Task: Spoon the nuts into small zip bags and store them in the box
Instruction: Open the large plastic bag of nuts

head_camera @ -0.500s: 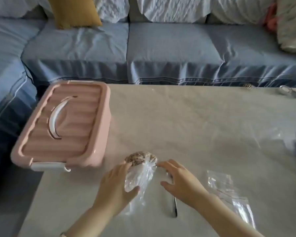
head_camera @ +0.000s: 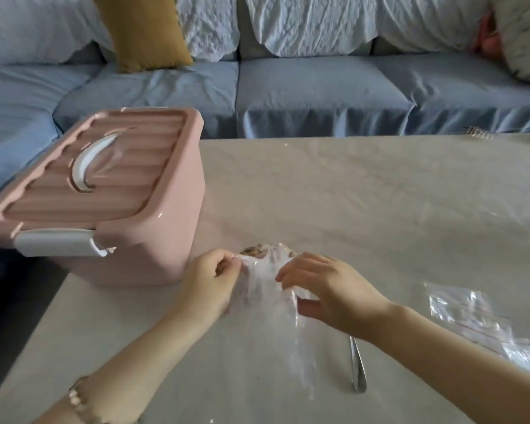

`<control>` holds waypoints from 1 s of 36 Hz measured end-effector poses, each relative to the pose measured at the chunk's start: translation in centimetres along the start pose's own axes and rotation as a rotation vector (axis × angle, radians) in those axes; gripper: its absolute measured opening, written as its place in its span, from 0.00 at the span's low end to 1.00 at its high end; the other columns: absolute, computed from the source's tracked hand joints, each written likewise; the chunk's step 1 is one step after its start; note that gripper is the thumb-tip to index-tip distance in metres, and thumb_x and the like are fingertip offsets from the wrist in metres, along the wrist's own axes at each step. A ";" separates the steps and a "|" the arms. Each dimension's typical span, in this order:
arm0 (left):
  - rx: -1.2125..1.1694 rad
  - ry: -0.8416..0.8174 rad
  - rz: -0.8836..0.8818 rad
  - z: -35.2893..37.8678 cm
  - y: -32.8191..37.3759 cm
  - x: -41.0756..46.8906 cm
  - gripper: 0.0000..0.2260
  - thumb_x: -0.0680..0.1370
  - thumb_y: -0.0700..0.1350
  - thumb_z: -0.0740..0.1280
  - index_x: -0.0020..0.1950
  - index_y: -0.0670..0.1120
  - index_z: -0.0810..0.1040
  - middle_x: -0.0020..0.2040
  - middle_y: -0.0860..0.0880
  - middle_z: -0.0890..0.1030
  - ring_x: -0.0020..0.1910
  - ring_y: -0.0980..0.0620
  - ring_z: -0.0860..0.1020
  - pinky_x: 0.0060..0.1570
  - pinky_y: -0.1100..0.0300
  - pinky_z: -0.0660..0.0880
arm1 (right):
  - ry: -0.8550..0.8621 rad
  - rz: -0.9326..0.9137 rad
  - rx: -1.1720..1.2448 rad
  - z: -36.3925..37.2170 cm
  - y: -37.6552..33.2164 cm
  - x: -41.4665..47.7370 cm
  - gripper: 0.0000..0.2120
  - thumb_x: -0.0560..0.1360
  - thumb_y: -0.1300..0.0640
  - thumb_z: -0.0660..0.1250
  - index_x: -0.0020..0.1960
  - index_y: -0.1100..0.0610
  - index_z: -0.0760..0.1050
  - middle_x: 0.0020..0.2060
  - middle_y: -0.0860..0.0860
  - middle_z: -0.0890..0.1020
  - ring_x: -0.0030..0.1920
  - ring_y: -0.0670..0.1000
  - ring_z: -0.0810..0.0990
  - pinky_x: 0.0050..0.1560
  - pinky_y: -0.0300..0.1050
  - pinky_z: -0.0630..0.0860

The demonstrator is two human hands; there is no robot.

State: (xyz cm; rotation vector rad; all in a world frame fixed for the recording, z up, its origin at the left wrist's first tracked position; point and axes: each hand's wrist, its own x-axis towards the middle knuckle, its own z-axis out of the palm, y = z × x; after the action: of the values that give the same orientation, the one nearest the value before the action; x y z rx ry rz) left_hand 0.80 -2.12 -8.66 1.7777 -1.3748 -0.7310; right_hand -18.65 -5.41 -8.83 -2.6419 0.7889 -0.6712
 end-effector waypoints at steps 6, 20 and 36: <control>-0.114 -0.203 -0.106 -1.8 4.1 -2.6 0.44 0.52 0.69 0.74 0.64 0.55 0.69 0.52 0.55 0.74 0.53 0.55 0.73 0.53 0.62 0.70 | 0.146 0.566 0.280 -2.0 -3.5 -0.2 0.14 0.72 0.65 0.63 0.33 0.48 0.68 0.31 0.43 0.75 0.32 0.38 0.73 0.34 0.33 0.67; 0.149 -0.055 0.212 -5.0 8.5 -4.7 0.13 0.77 0.46 0.64 0.36 0.40 0.78 0.27 0.52 0.71 0.28 0.55 0.68 0.27 0.69 0.63 | 0.165 0.712 0.173 -5.2 -9.2 1.3 0.21 0.69 0.55 0.71 0.61 0.56 0.71 0.56 0.50 0.77 0.53 0.50 0.75 0.49 0.35 0.66; 0.662 0.026 1.168 -7.0 3.6 -1.8 0.12 0.70 0.33 0.61 0.47 0.49 0.69 0.58 0.47 0.69 0.41 0.51 0.69 0.25 0.62 0.70 | 0.254 0.167 -0.289 -5.9 -5.0 3.0 0.16 0.63 0.73 0.60 0.33 0.55 0.60 0.49 0.53 0.77 0.37 0.53 0.69 0.27 0.40 0.63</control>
State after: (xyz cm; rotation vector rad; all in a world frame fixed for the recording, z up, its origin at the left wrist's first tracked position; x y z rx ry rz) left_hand 4.05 0.67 -1.82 1.0192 -2.4059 0.4219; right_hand -17.33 -4.03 -0.75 -2.7301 1.2486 -0.9199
